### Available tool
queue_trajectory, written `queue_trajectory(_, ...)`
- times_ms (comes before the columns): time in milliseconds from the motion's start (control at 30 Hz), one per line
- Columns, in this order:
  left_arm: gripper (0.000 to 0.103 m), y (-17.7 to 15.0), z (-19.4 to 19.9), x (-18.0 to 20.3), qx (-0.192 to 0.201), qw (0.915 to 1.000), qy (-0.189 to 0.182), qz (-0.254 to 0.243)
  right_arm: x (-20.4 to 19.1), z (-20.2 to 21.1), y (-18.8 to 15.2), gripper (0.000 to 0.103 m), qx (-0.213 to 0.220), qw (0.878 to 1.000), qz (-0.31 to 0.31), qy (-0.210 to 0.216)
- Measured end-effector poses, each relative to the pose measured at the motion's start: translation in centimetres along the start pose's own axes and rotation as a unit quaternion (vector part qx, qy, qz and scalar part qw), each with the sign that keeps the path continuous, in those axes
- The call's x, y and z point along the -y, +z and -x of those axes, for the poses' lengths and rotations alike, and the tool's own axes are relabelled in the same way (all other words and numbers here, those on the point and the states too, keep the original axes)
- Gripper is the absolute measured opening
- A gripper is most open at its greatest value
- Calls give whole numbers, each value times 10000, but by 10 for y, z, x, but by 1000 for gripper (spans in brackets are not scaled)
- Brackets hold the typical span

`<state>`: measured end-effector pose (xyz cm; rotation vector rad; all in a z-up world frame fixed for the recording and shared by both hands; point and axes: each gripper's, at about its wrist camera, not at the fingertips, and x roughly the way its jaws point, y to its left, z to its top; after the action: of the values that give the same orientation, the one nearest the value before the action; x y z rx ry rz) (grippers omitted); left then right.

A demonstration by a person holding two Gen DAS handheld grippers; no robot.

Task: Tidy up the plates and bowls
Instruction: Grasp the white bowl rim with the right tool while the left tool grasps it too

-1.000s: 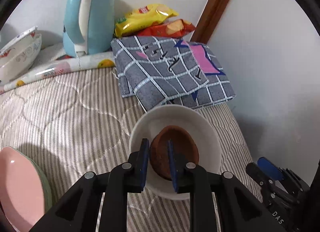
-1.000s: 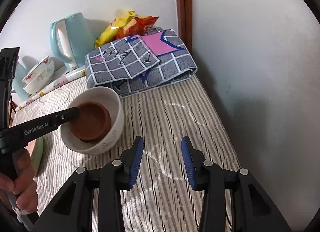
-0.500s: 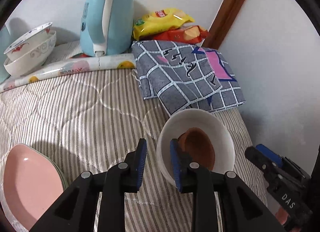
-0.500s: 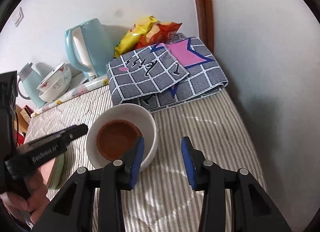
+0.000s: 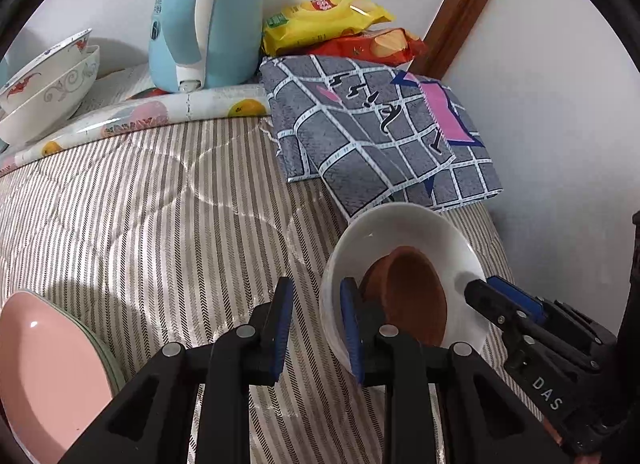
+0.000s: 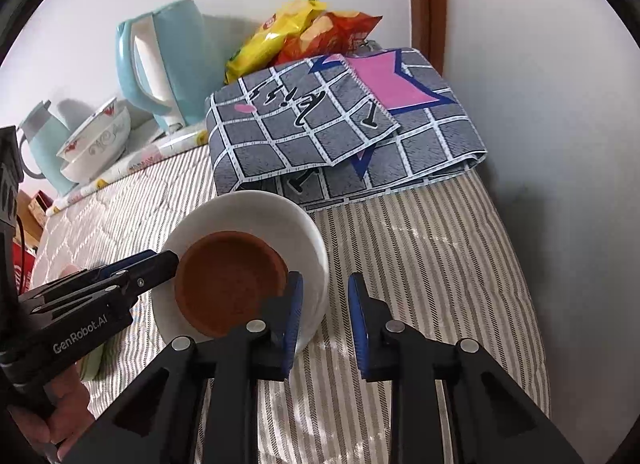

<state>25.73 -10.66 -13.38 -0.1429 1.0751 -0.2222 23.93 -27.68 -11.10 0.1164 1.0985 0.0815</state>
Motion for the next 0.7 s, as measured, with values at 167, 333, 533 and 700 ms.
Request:
queue_trajectory(167, 24, -1, -7, -1, -74, 10000, -7, -4, -9, -11, 1, 23, -117, 9993, 239, -251)
queue_trajectory(333, 25, 1, -12, 1, -92, 9999, 27, -57, -11, -16, 2, 23, -179, 9989, 282, -318)
queue_trajectory(533, 25, 1, -19, 0, -161, 9999, -23, -56, -8, -25, 4, 23, -298, 9985, 218, -402)
queue_trajectory(700, 25, 2, -24, 1, -200, 9997, 5, -134, -8, -31, 4, 23, -386, 9982, 223, -397)
